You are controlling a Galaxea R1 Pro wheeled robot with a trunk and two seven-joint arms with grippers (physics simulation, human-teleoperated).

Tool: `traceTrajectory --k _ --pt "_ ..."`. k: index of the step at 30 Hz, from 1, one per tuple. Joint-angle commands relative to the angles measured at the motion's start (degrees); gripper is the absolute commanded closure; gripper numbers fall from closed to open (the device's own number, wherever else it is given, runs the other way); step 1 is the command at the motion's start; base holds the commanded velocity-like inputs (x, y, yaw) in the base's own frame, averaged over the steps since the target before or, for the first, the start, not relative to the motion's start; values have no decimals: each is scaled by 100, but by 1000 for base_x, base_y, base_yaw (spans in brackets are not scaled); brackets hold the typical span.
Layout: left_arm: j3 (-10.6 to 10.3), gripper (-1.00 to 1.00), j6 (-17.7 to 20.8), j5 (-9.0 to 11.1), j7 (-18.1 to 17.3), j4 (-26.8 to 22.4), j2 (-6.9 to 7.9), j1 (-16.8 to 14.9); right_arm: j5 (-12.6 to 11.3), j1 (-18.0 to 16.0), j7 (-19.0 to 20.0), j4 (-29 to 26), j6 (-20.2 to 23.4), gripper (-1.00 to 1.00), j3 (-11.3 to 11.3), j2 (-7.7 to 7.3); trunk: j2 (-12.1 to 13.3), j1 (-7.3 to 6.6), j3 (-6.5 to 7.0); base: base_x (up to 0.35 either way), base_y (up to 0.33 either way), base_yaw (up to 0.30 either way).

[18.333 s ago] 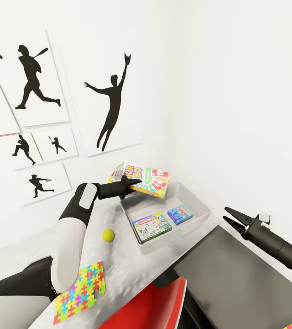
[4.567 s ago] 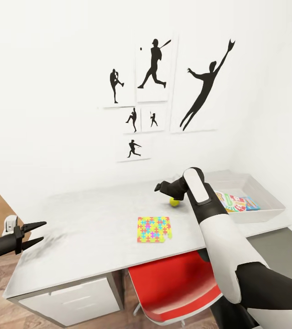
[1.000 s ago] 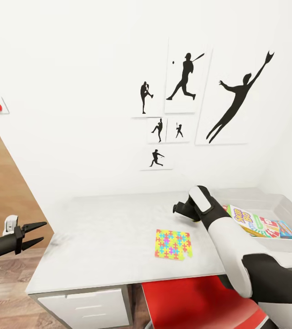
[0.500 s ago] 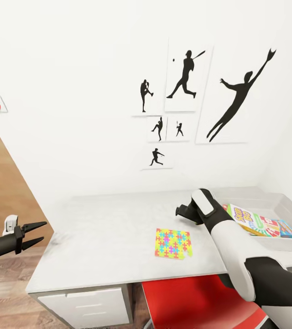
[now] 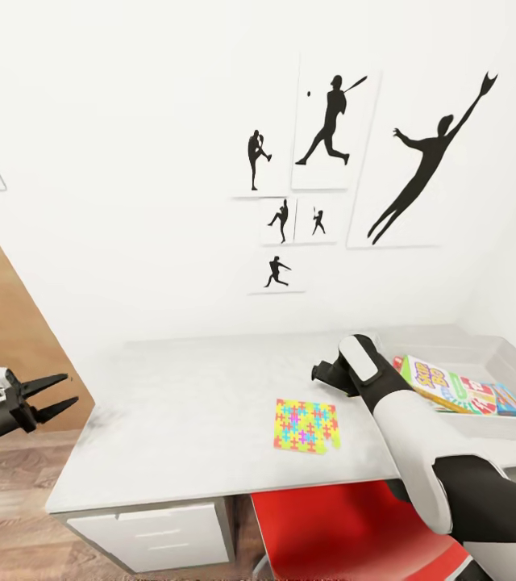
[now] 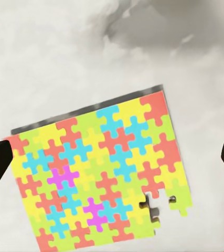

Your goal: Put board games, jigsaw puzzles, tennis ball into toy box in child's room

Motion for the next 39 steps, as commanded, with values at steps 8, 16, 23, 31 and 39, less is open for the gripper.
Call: traceTrajectory --k 8,16,23,31,39 --pt "-13 -100 -95 -26 -677 -123 134 -7 -60 -2 -55 -14 -2 -100 199 -12 -12 3 -88 0 0 0" --pt "-18 -100 -121 -24 -716 -146 130 -7 -59 33 -50 -9 -10 -100 216 -16 -12 3 -164 0 0 0" --pt "-3 -100 -125 -28 -725 -148 139 -7 -59 40 -47 -14 -12 -100 215 -18 -12 3 -230 0 0 0" --pt "1 -100 -126 -29 -734 -148 149 -7 -66 40 -46 -14 -12 -100 215 -174 -12 3 -305 0 0 0" --pt "1 -100 -126 -29 -730 -148 151 -5 -65 40 150 -15 -12 -100 216 -225 -12 3 -381 0 0 0"
